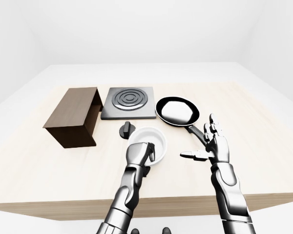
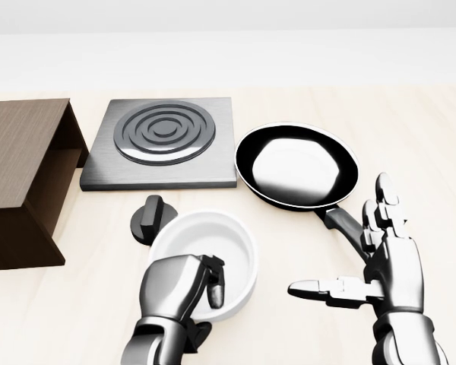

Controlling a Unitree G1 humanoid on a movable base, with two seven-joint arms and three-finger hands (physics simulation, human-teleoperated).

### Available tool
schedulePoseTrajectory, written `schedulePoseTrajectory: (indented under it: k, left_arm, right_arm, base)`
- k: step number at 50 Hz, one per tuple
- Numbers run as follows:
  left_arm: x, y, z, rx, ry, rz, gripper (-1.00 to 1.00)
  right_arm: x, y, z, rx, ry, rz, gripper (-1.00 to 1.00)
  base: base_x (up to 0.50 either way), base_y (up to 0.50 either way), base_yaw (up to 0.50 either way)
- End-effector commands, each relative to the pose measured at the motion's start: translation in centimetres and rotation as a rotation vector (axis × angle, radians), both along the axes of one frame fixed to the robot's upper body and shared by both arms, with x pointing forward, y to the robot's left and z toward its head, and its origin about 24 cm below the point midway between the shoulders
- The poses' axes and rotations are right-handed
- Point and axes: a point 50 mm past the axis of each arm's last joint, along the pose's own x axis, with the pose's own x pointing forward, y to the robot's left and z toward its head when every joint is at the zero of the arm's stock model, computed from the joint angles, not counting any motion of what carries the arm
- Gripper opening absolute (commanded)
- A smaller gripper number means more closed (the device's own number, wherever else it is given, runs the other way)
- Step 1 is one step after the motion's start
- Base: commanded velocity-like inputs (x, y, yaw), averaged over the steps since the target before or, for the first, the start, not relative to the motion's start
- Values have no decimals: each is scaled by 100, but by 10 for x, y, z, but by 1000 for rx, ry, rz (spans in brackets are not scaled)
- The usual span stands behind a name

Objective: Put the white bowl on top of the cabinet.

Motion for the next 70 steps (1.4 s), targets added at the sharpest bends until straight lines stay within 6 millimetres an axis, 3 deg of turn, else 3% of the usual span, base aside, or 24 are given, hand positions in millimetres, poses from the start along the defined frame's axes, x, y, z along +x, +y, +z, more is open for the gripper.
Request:
schedulePoseTrajectory:
  k: [1, 28, 55, 70]
  left_arm:
    - [-2, 1, 17, 32, -74, -6, -100]
    - [-1, 1, 27, 28, -99, -12, -100]
    - [5, 2, 60, 62, -153, -47, -100]
    - [10, 9, 89, 93, -182, -57, -100]
  right_arm:
    - [0, 1, -1, -3, 2, 2, 100]
    - [0, 1, -2, -3, 1, 3, 100]
    - [0, 2, -3, -5, 1, 5, 100]
    - [0, 4, -4, -9, 4, 9, 100]
  base:
    - [0, 0, 0]
    - [0, 0, 0]
    - [0, 0, 0]
    - [0, 0, 0]
